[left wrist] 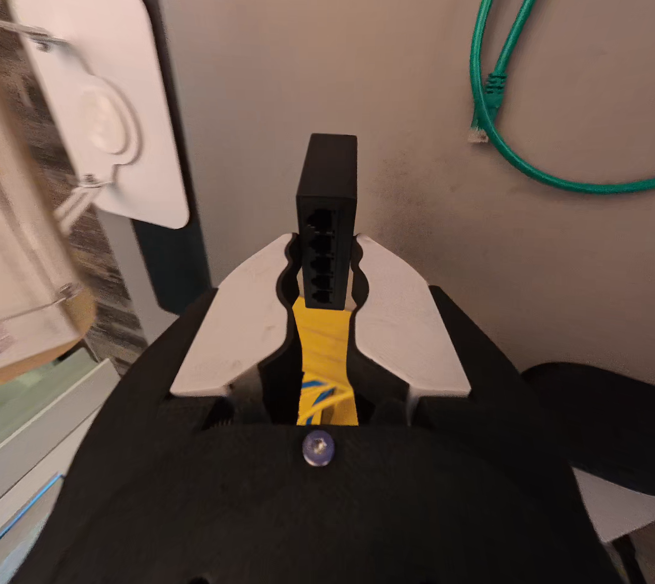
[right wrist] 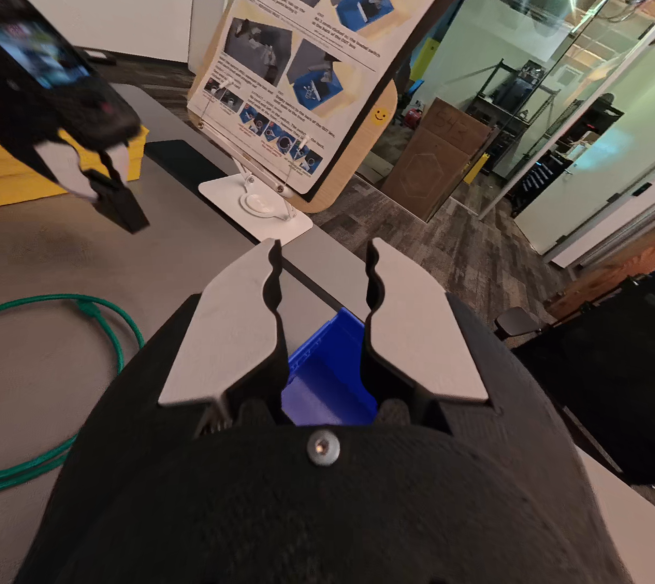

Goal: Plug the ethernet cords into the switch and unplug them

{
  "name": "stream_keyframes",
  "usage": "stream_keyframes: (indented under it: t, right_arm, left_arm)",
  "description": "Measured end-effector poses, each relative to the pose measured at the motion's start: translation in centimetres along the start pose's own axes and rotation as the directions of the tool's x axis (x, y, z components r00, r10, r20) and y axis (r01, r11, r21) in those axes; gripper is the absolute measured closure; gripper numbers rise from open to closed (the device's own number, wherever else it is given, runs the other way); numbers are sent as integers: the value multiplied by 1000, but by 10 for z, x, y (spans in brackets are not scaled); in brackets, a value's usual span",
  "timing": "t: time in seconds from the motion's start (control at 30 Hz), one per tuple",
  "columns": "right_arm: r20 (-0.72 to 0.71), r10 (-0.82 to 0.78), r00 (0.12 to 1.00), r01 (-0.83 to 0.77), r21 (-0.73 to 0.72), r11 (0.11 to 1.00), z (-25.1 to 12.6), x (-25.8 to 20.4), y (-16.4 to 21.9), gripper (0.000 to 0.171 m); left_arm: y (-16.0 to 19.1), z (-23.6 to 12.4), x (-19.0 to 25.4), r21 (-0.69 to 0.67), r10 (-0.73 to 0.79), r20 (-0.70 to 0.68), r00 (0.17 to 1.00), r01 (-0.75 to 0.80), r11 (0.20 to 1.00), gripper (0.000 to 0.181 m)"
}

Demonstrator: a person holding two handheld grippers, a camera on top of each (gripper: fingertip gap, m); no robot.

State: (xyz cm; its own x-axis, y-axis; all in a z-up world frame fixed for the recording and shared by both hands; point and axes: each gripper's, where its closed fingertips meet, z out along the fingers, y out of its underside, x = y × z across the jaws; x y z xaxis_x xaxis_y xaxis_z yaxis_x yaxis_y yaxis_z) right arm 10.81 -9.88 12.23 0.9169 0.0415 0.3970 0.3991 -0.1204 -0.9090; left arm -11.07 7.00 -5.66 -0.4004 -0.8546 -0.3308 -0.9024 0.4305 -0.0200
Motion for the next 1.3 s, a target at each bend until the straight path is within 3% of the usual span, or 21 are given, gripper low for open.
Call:
stream_keyframes:
  t: [0.17, 0.43, 0.53, 0.67, 0.73, 0.8, 0.93, 1.0, 1.17, 1.3]
  right_arm:
    - [28, 12, 1000, -13, 26, 1000, -6, -2, -5, 124]
    - [57, 50, 997, -53, 47, 997, -12, 2, -4, 124]
    - [47, 53, 997, -55, 39, 998, -15, 6, 0, 124]
    - [37, 72, 997, -74, 53, 996, -19, 12, 0, 124]
    - [38, 81, 996, -84, 61, 995, -20, 14, 0, 125]
    - [32, 81, 996, -83, 59, 995, -21, 15, 1, 125]
    - [26, 84, 996, -86, 60, 995, -20, 16, 1, 125]
    - [34, 89, 995, -90, 61, 994, -19, 14, 0, 125]
    - [41, 68, 997, -69, 30, 997, -11, 8, 3, 124]
    - [45, 39, 998, -39, 6, 999, -6, 2, 5, 124]
  left_arm:
    - [11, 51, 9, -165, -6, -52, 999, -3, 986, 156]
    - [8, 70, 17, -137, -68, -154, 986, 47, 989, 155]
    - [-1, 59, 11, -53, -132, -153, 979, 126, 991, 139]
    - [3, -7, -18, 170, -209, -49, 977, 215, 962, 134]
    - [30, -43, -40, 256, -287, 42, 957, 267, 929, 135]
    - [80, -60, -59, 269, -371, 144, 918, 324, 907, 136]
    - [194, -33, -50, 114, -494, 142, 858, 481, 869, 133]
    - [234, -13, -40, 72, -542, 131, 830, 538, 840, 132]
    - [271, 18, -32, 100, -647, 77, 758, 640, 762, 139]
    - [266, 15, -33, 157, -661, 14, 750, 651, 742, 164]
